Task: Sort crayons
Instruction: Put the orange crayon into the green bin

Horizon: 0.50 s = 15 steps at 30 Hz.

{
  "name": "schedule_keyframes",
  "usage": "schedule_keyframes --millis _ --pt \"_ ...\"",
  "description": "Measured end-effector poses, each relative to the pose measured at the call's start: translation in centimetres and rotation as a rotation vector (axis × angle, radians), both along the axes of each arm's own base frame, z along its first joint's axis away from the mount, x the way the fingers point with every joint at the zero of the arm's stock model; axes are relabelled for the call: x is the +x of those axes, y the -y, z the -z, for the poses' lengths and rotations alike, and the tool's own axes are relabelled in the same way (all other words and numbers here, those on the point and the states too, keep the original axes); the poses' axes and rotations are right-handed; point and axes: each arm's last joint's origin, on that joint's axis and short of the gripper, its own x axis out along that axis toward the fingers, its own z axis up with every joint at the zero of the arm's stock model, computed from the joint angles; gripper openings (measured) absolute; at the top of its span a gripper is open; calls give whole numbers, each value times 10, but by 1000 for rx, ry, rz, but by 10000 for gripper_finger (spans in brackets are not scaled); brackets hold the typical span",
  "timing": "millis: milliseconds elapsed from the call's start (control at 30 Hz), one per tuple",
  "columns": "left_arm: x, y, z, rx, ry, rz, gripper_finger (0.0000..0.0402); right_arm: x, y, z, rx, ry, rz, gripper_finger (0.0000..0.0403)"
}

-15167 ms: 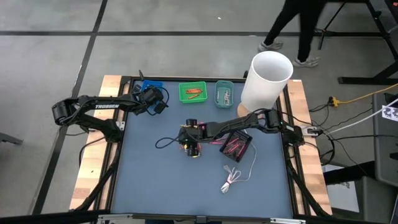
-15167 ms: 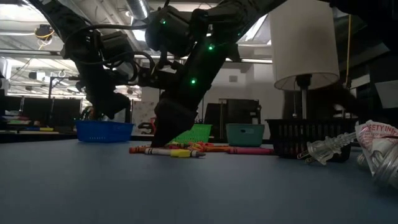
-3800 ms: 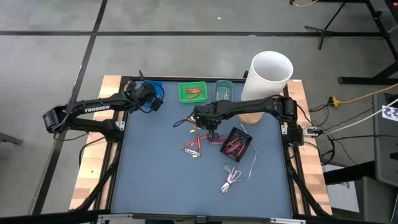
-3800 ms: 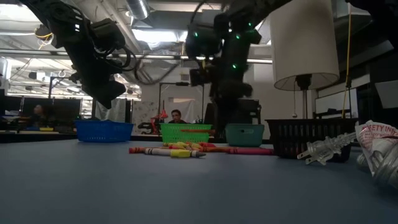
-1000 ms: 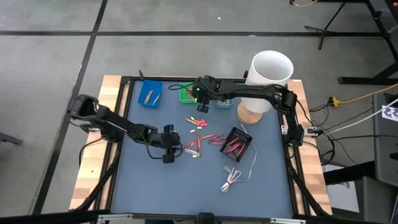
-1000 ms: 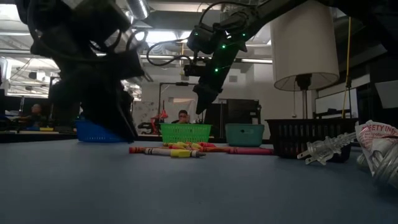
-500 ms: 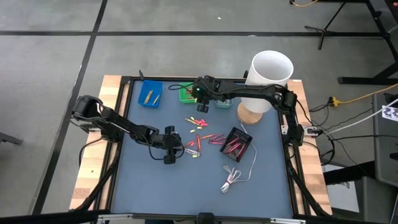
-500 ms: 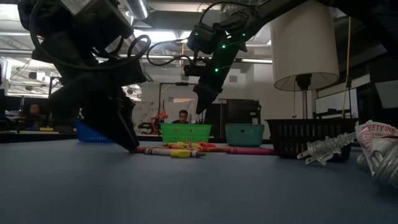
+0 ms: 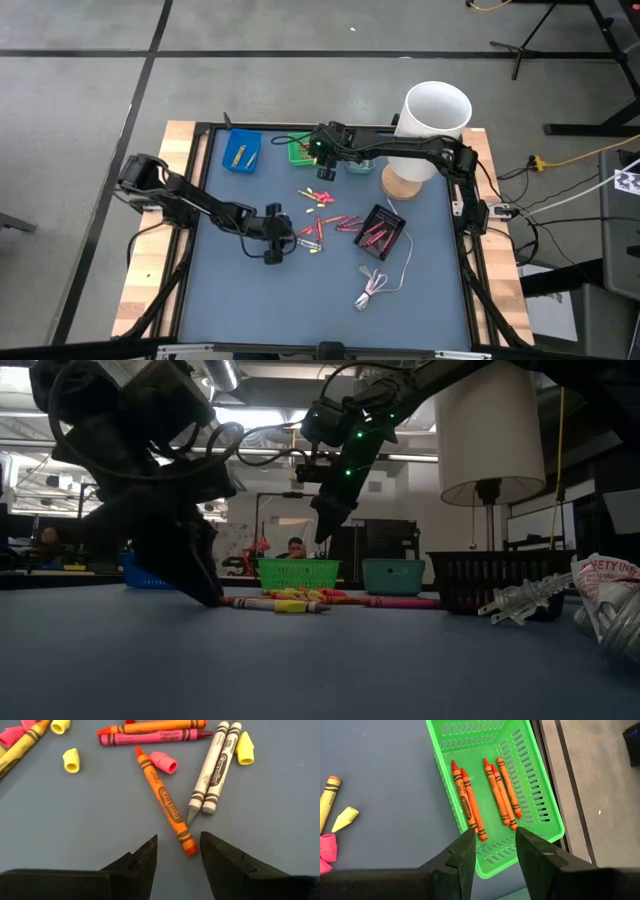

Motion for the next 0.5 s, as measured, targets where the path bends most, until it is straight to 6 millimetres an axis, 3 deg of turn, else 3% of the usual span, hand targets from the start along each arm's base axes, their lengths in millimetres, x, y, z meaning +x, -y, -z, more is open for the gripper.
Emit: schedule_keyframes --millis 233,500 --pt "3 1 7 0 -2 1 121 0 0 0 0 1 0 138" --pt "2 1 6 -5 -4 7 72 -1 -1 -2 0 -1 -1 138"
